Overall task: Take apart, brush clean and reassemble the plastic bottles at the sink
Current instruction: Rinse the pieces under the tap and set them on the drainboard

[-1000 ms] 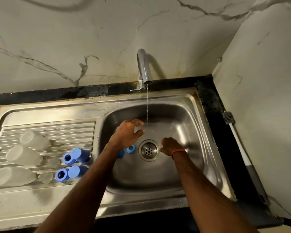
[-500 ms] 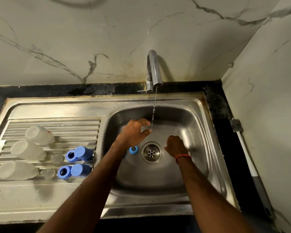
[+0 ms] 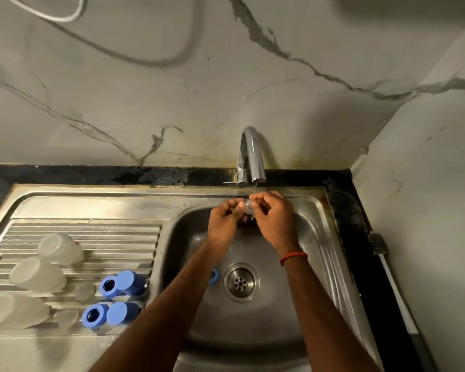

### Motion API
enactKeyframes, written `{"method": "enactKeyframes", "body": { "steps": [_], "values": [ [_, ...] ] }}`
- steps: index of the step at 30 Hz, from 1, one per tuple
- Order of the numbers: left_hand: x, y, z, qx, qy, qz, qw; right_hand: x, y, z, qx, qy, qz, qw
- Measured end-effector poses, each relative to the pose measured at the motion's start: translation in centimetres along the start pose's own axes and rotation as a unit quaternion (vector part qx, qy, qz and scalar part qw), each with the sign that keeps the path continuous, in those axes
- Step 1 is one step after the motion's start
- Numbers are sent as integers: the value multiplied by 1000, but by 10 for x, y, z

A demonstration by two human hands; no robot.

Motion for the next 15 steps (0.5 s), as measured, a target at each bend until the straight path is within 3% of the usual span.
{"method": "enactKeyframes", "body": {
  "steps": [4, 9, 12, 15],
  "values": [
    [5, 10, 0, -73, -21, -118, 990, 8, 3, 1, -21, 7, -20, 1000],
    [6, 0, 2, -29, -23, -95, 995, 41, -6, 8, 25, 121, -91, 988],
    [7, -15, 3, 34, -19, -48, 998, 35, -8, 12, 100, 75, 4, 992],
    [12, -25, 0, 113, -14, 35, 993, 27, -24, 22, 201, 31, 97, 974]
  ]
}}
Point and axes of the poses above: each hand's wrist, its own z-axis towards the middle knuckle, its own x-axis out of the palm, y = z × x, the point moved 9 cm from there along z, towards the middle knuckle, and after that the axes turned 9 degrees about y, right-handed, at the moved point
